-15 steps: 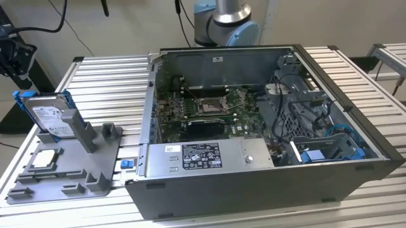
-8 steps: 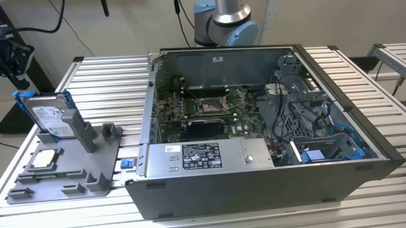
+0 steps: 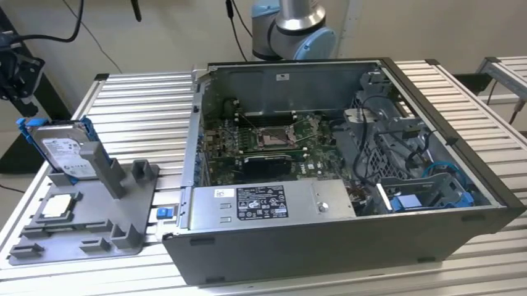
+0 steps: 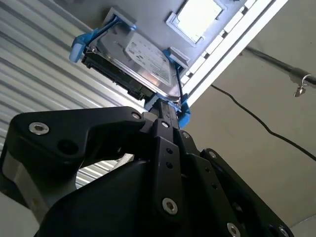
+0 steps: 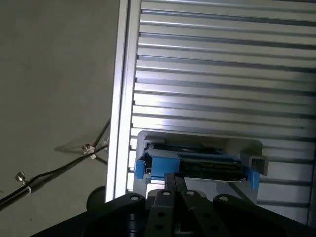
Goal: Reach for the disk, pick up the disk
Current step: 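Pick up the disk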
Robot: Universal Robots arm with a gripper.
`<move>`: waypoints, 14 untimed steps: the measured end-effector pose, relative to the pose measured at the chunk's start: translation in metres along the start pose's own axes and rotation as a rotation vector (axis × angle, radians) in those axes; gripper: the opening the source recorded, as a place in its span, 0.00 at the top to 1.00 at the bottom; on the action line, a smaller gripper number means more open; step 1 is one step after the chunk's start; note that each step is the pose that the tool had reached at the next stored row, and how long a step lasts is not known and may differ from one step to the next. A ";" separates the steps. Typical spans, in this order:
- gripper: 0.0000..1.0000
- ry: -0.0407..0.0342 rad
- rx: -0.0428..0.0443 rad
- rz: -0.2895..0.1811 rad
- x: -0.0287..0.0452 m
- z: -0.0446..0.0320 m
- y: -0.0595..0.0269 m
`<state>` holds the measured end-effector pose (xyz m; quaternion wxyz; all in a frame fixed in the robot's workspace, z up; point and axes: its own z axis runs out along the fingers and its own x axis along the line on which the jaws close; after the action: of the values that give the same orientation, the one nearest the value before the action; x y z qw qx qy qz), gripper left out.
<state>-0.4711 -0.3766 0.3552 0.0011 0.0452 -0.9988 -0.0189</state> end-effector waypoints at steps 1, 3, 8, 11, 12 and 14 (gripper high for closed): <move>1.00 0.0007 0.0001 -0.019 0.0000 0.0000 0.0000; 1.00 0.0021 0.0002 -0.054 0.0000 -0.0001 0.0000; 1.00 0.0056 0.0005 -0.146 0.0000 0.0000 0.0000; 1.00 0.0078 0.0008 -0.200 0.0000 -0.0001 0.0000; 1.00 0.0086 0.0010 -0.219 0.0001 -0.0001 0.0000; 1.00 0.0099 0.0013 -0.255 0.0000 0.0000 0.0000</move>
<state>-0.4712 -0.3767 0.3552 0.0035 0.1719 -0.9849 -0.0180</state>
